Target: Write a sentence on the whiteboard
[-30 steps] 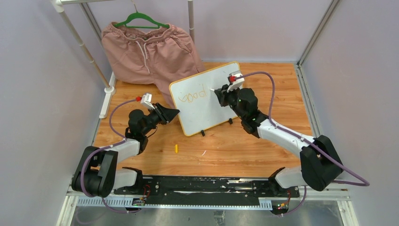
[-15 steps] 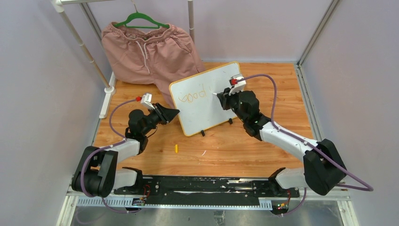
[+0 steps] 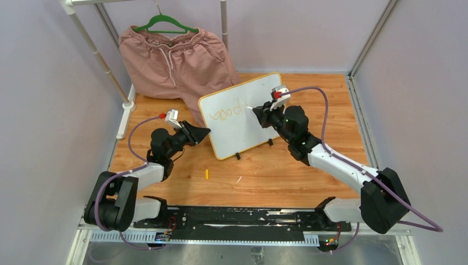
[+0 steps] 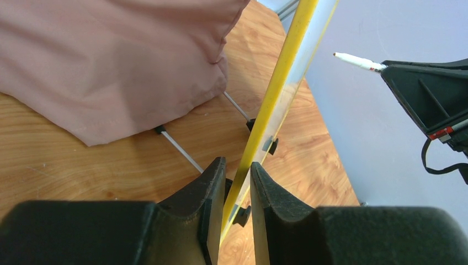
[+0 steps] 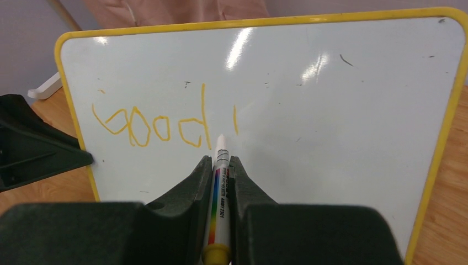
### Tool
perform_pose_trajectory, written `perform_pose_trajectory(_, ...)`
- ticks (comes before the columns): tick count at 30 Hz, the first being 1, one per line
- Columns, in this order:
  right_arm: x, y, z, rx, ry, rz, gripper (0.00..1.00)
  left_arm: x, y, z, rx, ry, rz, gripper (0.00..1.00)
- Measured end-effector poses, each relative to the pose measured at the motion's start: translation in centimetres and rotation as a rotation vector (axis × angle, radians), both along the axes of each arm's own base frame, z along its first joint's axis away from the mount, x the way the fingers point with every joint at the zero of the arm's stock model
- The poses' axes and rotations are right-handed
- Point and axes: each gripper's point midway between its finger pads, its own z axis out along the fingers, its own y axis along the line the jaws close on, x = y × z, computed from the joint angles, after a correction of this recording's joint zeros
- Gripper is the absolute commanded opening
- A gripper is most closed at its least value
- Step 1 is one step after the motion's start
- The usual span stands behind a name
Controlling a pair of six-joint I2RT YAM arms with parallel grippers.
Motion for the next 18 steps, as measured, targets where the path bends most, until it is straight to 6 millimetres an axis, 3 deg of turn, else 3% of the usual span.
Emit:
perform_pose_trajectory(8,0.1,1.9,0.2,0.009,0.009,0.080,0.00,0.0,0.0,0.2,-0.001,-0.005,0.000,0.25)
perform_pose_trajectory(18,0.9,1.2,-0.1,0.006,0.012,0.022,0.00,0.0,0.0,0.4,-0.002,-0.011,0.000,0.22)
